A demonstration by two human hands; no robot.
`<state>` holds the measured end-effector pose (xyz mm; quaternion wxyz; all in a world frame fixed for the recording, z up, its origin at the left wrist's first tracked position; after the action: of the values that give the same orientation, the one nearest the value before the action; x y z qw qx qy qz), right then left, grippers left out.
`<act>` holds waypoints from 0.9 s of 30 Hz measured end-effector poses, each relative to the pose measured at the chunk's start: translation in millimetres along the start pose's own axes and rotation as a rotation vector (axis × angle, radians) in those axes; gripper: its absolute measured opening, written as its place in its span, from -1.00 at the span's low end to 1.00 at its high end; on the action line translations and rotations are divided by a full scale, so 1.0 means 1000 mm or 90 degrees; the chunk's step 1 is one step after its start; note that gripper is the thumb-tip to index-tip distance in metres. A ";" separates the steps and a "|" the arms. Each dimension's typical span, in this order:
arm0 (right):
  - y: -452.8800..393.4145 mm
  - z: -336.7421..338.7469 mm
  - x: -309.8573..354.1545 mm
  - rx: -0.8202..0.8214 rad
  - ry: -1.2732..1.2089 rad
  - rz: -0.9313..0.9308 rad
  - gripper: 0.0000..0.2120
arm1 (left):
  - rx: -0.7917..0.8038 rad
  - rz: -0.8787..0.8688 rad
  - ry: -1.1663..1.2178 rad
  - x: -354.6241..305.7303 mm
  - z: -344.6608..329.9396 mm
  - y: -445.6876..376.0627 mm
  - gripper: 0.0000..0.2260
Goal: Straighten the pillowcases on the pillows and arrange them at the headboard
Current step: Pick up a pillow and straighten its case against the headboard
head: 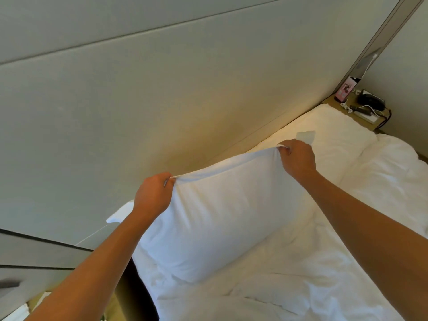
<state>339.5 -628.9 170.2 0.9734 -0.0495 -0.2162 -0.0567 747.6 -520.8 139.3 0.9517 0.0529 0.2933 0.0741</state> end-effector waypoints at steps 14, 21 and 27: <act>-0.061 -0.026 0.036 -0.035 -0.110 -0.017 -0.70 | -0.058 0.022 0.105 0.011 0.020 -0.052 -0.62; -0.091 -0.021 0.063 -0.046 -0.174 0.008 -0.71 | -0.128 -0.007 0.108 0.013 0.046 -0.070 -0.69; -0.056 -0.068 0.068 0.061 -0.195 0.030 -0.64 | -0.090 0.013 0.093 0.017 0.008 -0.064 -0.76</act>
<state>421.8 -698.2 141.4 0.9315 -0.0158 -0.3630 -0.0156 772.4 -581.4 127.2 0.9283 -0.0171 0.3554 0.1076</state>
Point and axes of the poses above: each hand's wrist, its own y-axis away from the middle knuckle, its own z-axis out of the back of the hand, x = y × z, the point moved 9 cm from there along -y, towards the middle knuckle, and after that the axes turned 4 degrees about x, right-handed, at the moved point
